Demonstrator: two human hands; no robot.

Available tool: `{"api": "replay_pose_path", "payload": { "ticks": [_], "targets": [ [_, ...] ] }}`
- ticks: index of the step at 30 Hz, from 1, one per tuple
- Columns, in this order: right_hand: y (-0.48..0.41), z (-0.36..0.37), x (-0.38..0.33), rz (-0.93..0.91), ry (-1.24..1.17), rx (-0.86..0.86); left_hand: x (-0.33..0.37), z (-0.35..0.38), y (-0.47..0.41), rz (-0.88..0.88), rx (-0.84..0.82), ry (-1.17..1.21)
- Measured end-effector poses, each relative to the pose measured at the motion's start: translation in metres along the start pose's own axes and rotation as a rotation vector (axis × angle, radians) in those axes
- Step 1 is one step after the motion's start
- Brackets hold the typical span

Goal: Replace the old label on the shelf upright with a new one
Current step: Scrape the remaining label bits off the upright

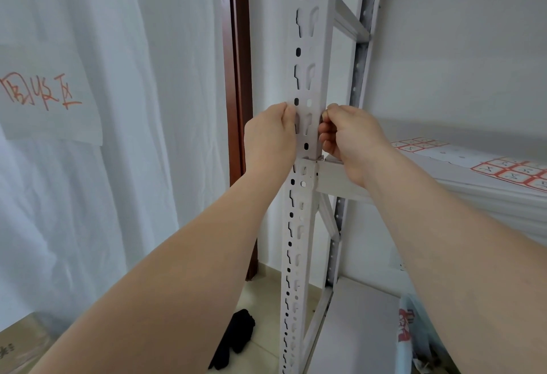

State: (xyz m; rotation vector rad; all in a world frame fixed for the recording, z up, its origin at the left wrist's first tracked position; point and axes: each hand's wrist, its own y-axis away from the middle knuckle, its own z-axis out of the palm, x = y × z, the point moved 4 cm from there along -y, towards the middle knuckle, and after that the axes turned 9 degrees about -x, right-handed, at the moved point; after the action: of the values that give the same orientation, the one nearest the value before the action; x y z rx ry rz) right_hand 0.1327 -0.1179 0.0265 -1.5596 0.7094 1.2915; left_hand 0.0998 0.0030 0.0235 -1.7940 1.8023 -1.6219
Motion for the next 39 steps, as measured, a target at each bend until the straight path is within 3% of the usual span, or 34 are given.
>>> {"api": "replay_pose_path", "payload": {
  "ticks": [16,21,25,29,39],
  "targets": [
    [0.002,-0.001,0.0,0.004,-0.018,0.015,0.006,-0.006,0.0,-0.097,0.016,-0.056],
    [0.008,-0.001,-0.002,-0.039,-0.011,0.026,-0.004,-0.014,0.015,-0.239,0.123,0.253],
    [0.026,0.005,-0.004,-0.098,0.015,-0.016,0.006,-0.023,0.044,-0.275,0.091,0.455],
    [0.059,0.018,0.012,-0.037,-0.013,-0.108,0.017,-0.031,0.082,-0.251,0.023,0.491],
    [0.161,0.012,0.061,0.22,-0.276,-0.051,0.016,-0.027,0.179,-0.302,-0.132,0.545]
  ]
}}
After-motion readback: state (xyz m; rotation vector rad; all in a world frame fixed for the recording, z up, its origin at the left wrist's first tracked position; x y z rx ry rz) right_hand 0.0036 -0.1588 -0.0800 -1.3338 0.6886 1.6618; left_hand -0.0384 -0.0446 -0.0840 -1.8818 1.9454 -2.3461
